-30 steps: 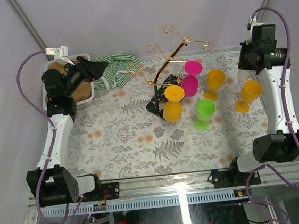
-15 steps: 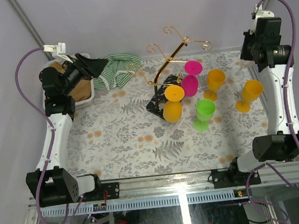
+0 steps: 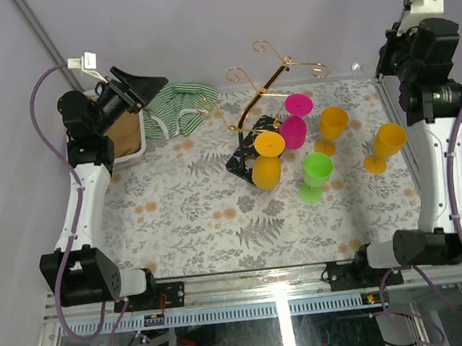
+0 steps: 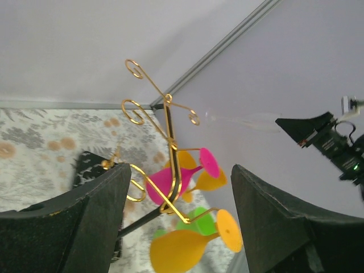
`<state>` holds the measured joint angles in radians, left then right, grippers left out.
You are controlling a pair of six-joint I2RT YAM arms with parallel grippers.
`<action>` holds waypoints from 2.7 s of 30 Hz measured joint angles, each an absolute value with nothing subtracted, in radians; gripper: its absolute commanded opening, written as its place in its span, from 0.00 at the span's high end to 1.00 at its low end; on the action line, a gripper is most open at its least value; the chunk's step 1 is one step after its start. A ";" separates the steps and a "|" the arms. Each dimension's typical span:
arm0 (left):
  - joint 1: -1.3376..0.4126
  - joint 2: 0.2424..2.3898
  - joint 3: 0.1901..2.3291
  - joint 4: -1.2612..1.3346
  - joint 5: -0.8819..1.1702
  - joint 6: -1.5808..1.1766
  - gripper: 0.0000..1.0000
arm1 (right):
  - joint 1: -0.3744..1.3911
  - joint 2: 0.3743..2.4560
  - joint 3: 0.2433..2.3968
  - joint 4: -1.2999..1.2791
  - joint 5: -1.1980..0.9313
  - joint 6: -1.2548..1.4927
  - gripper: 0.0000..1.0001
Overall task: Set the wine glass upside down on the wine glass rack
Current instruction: Pick up the wine glass at the center of the board, then turn the wine glass upside down at the wine rack.
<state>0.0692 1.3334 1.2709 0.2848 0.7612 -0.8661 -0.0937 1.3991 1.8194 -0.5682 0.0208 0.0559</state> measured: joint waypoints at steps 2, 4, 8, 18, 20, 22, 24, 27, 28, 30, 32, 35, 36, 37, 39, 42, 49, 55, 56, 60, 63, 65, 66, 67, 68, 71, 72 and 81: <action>0.069 1.350 1.287 0.288 0.764 -0.933 0.29 | -0.094 1.350 1.784 -0.487 -0.014 0.049 1.00; 0.069 1.369 1.297 0.305 0.767 -1.019 0.28 | -0.093 1.300 1.748 -0.405 -0.051 0.048 1.00; 0.068 1.404 1.298 0.373 0.770 -1.187 0.28 | -0.088 1.235 1.703 -0.228 -0.142 0.049 1.00; -0.012 1.495 1.316 0.553 0.732 -1.510 0.28 | 0.190 1.267 1.635 0.045 -0.237 -0.023 1.00; -0.031 1.509 1.330 0.555 0.711 -1.539 0.28 | 0.256 1.287 1.618 0.079 -0.237 -0.050 1.00; -0.046 1.510 1.332 0.556 0.688 -1.564 0.28 | 0.323 1.307 1.599 0.111 -0.225 -0.084 1.00; -0.059 1.510 1.336 0.556 0.663 -1.582 0.28 | 0.379 1.323 1.585 0.134 -0.209 -0.118 1.00; -0.074 1.510 1.345 0.555 0.622 -1.600 0.28 | 0.471 1.349 1.572 0.169 -0.182 -0.170 1.00; -0.081 1.510 1.348 0.556 0.608 -1.603 0.28 | 0.503 1.357 1.568 0.181 -0.171 -0.187 1.00; -0.091 1.510 1.350 0.555 0.585 -1.610 0.28 | 0.564 1.370 1.554 0.211 -0.143 -0.227 1.00; -0.107 1.511 1.353 0.553 0.561 -1.617 0.28 | 0.615 1.382 1.545 0.233 -0.117 -0.263 1.00; -0.130 1.516 1.359 0.551 0.538 -1.620 0.28 | 0.665 1.396 1.541 0.258 -0.088 -0.301 1.00; -0.138 1.518 1.359 0.551 0.531 -1.622 0.28 | 0.683 1.401 1.539 0.269 -0.078 -0.315 1.00; -0.145 1.521 1.359 0.551 0.524 -1.623 0.29 | 0.696 1.404 1.536 0.279 -0.068 -0.324 1.00; -0.157 1.529 1.359 0.551 0.510 -1.626 0.29 | 0.718 1.407 1.531 0.295 -0.060 -0.343 1.00; -0.171 1.546 1.359 0.548 0.494 -1.630 0.30 | 0.747 1.407 1.518 0.320 -0.041 -0.367 1.00; -0.190 1.582 1.359 0.543 0.463 -1.647 0.34 | 0.790 1.410 1.501 0.355 -0.036 -0.391 1.00; -0.195 1.600 1.363 0.545 0.458 -1.663 0.45 | 0.804 1.423 1.497 0.371 -0.037 -0.393 1.00; -0.196 1.603 1.363 0.546 0.456 -1.665 0.46 | 0.805 1.427 1.496 0.372 -0.038 -0.393 1.00; -0.196 1.613 1.364 0.554 0.454 -1.675 0.52 | 0.805 1.442 1.493 0.371 -0.044 -0.388 1.00; -0.196 1.624 1.366 0.563 0.452 -1.684 0.55 | 0.806 1.451 1.491 0.370 -0.047 -0.380 1.00; -0.196 1.633 1.374 0.570 0.452 -1.689 0.59 | 0.807 1.453 1.491 0.368 -0.047 -0.373 1.00; -0.196 1.636 1.376 0.572 0.451 -1.691 0.62 | 0.807 1.454 1.490 0.368 -0.048 -0.369 1.00; -0.196 1.638 1.378 0.575 0.451 -1.691 0.65 | 0.808 1.454 1.488 0.367 -0.049 -0.366 1.00; -0.196 1.639 1.380 0.577 0.451 -1.692 0.67 | 0.809 1.454 1.487 0.367 -0.049 -0.365 1.00; -0.196 1.640 1.380 0.585 0.445 -1.707 0.75 | 0.811 1.454 1.487 0.359 -0.048 -0.362 1.00; -0.196 1.640 1.381 0.588 0.439 -1.712 0.77 | 0.811 1.454 1.487 0.354 -0.047 -0.362 1.00; -0.188 1.647 1.397 0.591 0.430 -1.700 1.00 | 0.812 1.451 1.466 0.347 -0.037 -0.360 0.91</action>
<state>-0.1879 1.6470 1.3968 0.5911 0.4305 -1.6997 0.8116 1.4513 1.4658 0.3470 -0.0372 -0.3595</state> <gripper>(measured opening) 0.273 0.040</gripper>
